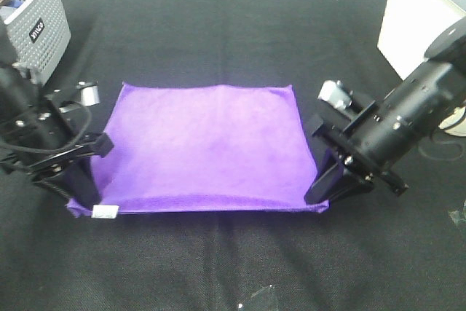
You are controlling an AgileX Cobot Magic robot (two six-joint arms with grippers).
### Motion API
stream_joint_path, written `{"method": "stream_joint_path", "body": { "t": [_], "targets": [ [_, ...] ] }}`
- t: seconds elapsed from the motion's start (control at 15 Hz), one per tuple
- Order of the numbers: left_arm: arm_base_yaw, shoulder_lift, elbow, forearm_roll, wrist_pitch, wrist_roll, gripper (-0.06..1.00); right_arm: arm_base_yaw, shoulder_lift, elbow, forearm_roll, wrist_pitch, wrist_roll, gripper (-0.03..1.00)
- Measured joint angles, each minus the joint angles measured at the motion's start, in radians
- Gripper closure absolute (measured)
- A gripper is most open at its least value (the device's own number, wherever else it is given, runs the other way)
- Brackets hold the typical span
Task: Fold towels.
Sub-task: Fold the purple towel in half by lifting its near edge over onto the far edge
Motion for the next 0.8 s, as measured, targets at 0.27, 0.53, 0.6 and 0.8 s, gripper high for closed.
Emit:
{"method": "stream_joint_path", "body": {
  "t": [0.27,0.53,0.6,0.8],
  "targets": [
    [-0.001,-0.02,-0.047,0.002,-0.038,-0.02,0.94,0.0,-0.028,-0.09,-0.038,-0.036,0.009,0.96],
    [-0.001,0.089,-0.217,0.004,-0.082,-0.023,0.94,0.0,0.128,-0.37,-0.128,-0.069,0.071,0.96],
    [-0.001,0.12,-0.262,0.004,-0.093,-0.023,0.94,0.0,0.17,-0.445,-0.146,-0.075,0.079,0.96],
    [0.001,0.24,-0.426,0.017,-0.128,-0.023,0.94,0.0,0.31,-0.703,-0.184,-0.082,0.123,0.96]
  ]
}}
